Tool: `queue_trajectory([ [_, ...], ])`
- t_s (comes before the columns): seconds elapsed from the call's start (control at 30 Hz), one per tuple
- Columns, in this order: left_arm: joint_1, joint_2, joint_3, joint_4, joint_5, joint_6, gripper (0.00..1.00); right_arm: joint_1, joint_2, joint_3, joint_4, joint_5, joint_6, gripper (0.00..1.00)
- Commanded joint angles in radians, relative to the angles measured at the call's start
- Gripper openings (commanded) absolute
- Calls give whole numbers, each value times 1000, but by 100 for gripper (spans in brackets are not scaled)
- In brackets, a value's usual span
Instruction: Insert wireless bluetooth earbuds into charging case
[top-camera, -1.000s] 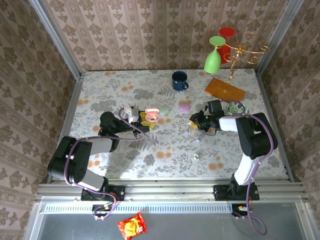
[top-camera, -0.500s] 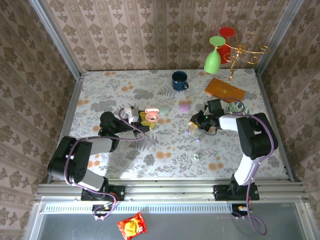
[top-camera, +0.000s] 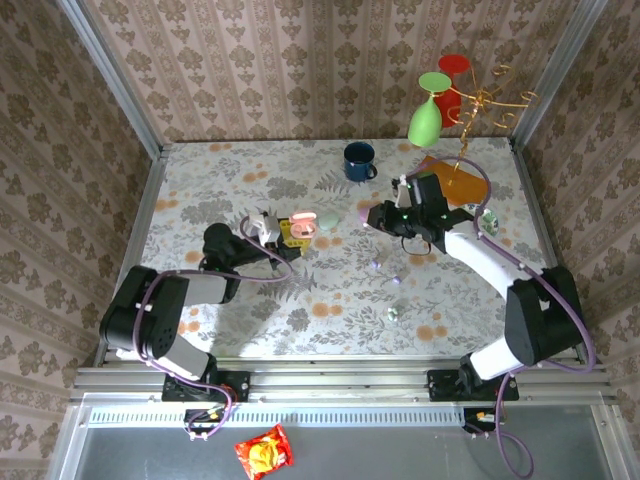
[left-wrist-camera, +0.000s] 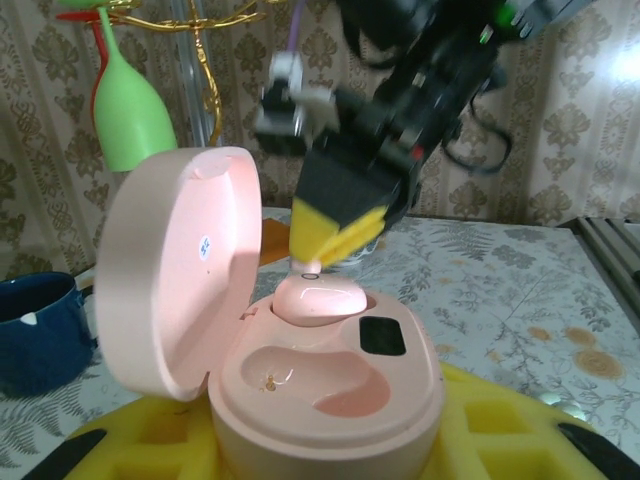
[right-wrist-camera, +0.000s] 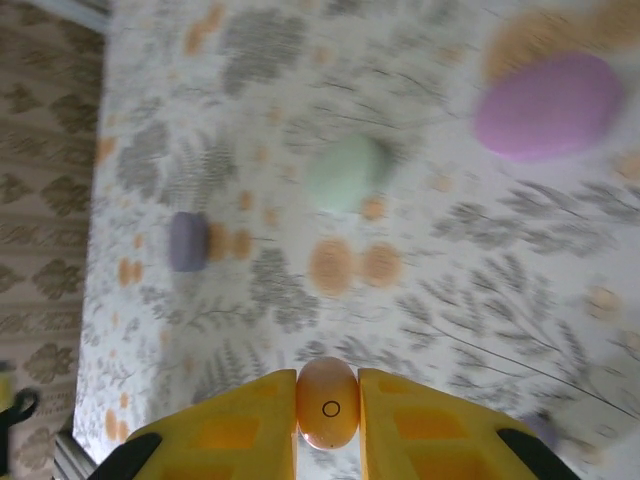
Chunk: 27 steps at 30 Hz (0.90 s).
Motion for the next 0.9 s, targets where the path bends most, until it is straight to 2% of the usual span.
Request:
queue_trajectory([
  [0.0, 2, 26, 21, 30, -25, 38, 34, 60, -34, 77, -129, 51, -95, 22],
  [0.33, -6, 67, 31, 30, -68, 89, 34, 220, -29, 246, -207, 97, -156, 23],
  [0.87, -43, 95, 55, 32, -131, 105, 34, 336, 125, 408, -241, 121, -190, 23],
])
